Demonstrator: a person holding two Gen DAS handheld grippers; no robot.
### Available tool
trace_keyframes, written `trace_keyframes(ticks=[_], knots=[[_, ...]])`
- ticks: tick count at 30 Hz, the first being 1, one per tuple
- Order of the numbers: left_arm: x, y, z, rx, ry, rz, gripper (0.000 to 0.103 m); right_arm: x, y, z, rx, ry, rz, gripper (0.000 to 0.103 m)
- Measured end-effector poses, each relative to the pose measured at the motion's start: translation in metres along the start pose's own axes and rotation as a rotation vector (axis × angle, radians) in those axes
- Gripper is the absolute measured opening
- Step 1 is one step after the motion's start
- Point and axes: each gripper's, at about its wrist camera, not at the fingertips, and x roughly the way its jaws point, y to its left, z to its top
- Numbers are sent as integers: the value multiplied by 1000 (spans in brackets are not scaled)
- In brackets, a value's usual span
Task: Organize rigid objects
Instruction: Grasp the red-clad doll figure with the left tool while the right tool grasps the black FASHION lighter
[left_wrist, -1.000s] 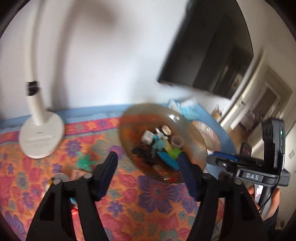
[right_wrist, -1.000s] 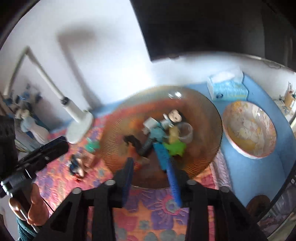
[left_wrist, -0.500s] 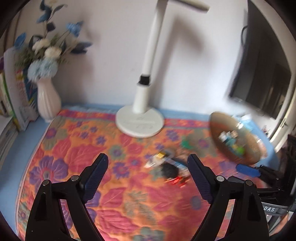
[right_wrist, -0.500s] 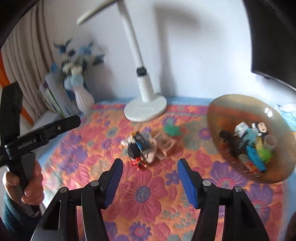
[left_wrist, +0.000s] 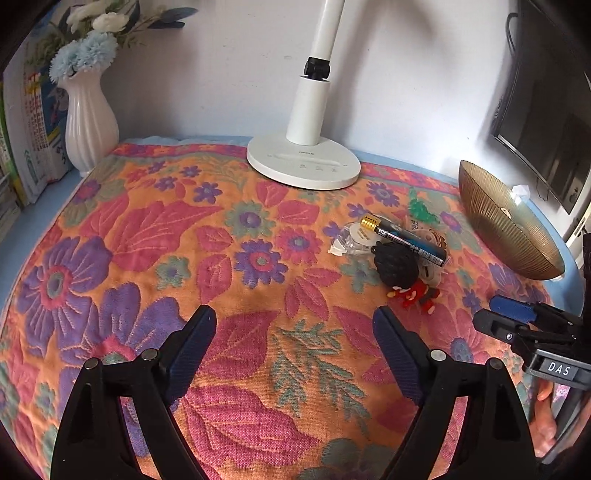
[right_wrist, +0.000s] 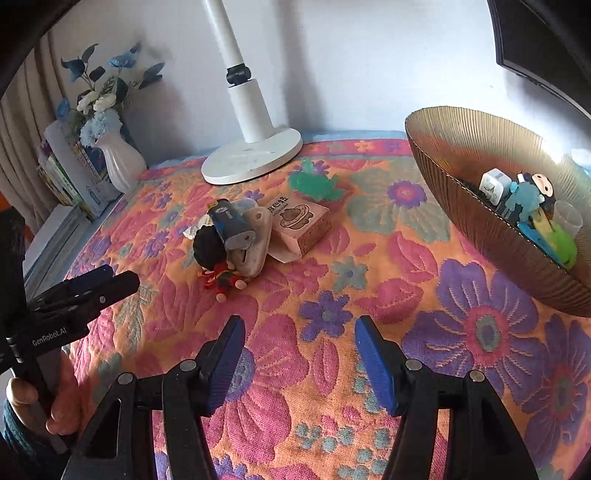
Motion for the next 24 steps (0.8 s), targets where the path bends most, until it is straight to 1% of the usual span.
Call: trace_keyframes(ticks=[5, 8, 11, 12, 14, 15, 16, 17, 19, 21, 22, 23, 24], knots=[[-7, -5, -3, 30, -18, 13, 85, -3, -6, 0, 30, -4, 2, 60], [-10, -9, -4, 52, -23, 13, 85, -8, -1, 1, 23, 6, 9, 60], [-12, -10, -4, 60, -30, 1, 85, -24, 12, 9, 17, -6, 86, 60], [-12, -11, -3, 62, -25, -2, 85, -28, 19, 15, 1, -8, 96, 60], [-15, -13, 2, 55, -5, -53, 76, -28, 31, 27, -37, 1, 104, 57], [-16, -13, 5, 36, 6, -86, 76, -25, 39, 34, -72, 4, 96, 53], [-18, -14, 9, 16, 13, -123, 76, -22, 44, 38, -98, 3, 82, 48], [-21, -16, 12, 16, 14, -151, 76, -16, 48, 42, -121, 6, 65, 45], [-21, -24, 18, 64, 17, -161, 76, -3, 50, 50, -130, 21, 79, 40], [-13, -31, 19, 114, 47, -166, 62, 5, 48, 55, -120, 32, 107, 39], [-6, -35, 19, 139, 71, -169, 49, 7, 48, 57, -127, 34, 118, 39], [-1, -36, 18, 151, 86, -172, 43, 10, 50, 59, -138, 36, 125, 39], [4, -37, 17, 158, 98, -176, 43, 14, 52, 60, -145, 41, 125, 39]])
